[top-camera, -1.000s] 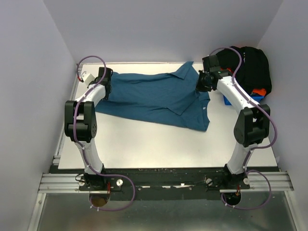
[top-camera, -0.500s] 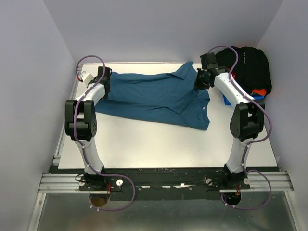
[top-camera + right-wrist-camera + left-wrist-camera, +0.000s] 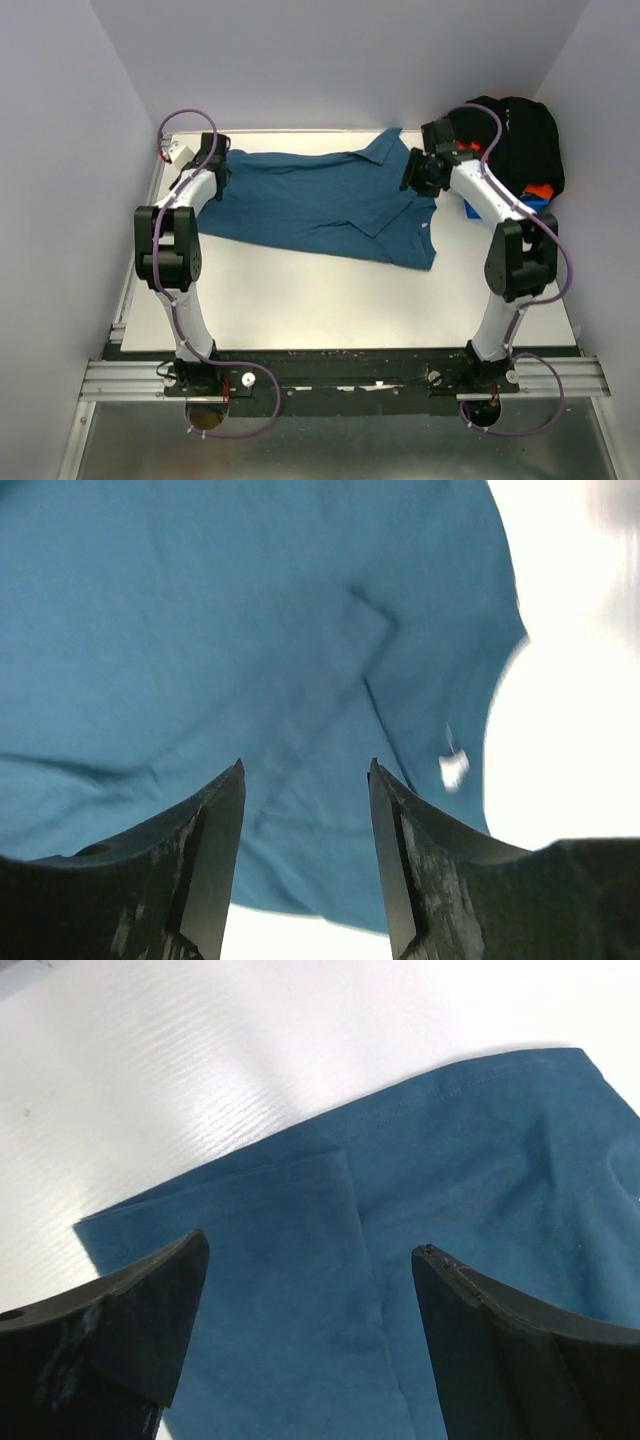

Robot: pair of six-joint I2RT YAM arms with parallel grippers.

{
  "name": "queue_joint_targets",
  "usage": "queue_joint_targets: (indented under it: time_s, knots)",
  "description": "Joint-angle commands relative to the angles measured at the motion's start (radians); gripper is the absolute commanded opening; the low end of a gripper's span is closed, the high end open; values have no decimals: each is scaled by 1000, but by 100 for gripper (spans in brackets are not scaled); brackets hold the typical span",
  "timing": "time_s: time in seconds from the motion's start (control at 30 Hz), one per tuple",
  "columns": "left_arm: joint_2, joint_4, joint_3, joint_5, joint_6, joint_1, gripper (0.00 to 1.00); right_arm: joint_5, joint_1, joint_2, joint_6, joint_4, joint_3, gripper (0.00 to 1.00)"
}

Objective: Fold and stack the t-shirts
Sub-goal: Fold the flattened tshirt in 1/3 of the way

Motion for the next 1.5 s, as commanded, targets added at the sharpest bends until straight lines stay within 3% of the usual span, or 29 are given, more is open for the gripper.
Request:
queue_joint_targets:
  time_s: [0.0,0.1,0.17,0.23,0.37,0.6,1.03,1.1,1.47]
  knots:
    - [-130,11,-45,-3,52,17,99,10,-7,-231,52,85,-278,61]
    - [-210,26,-137,21,40,49,98,23,-4,-376,143,130,-470,54]
    - [-268,68,-229,38,23,49,98,58,-1,-437,224,124,-582,41]
    - [-321,112,-325,43,-1,49,98,64,2,-488,281,109,-665,36]
    - [-398,163,-461,23,-28,49,98,23,11,-612,341,167,-837,36]
    - [-464,227,-567,29,-58,61,98,-11,13,-710,471,262,-1052,40]
    - [-524,283,-625,50,-49,109,98,18,13,-565,554,369,-1021,39]
    - [-532,293,-631,53,-52,112,98,46,11,-569,565,360,-1029,44]
    - [-523,336,-647,95,-74,112,98,83,10,-640,540,369,-1038,45]
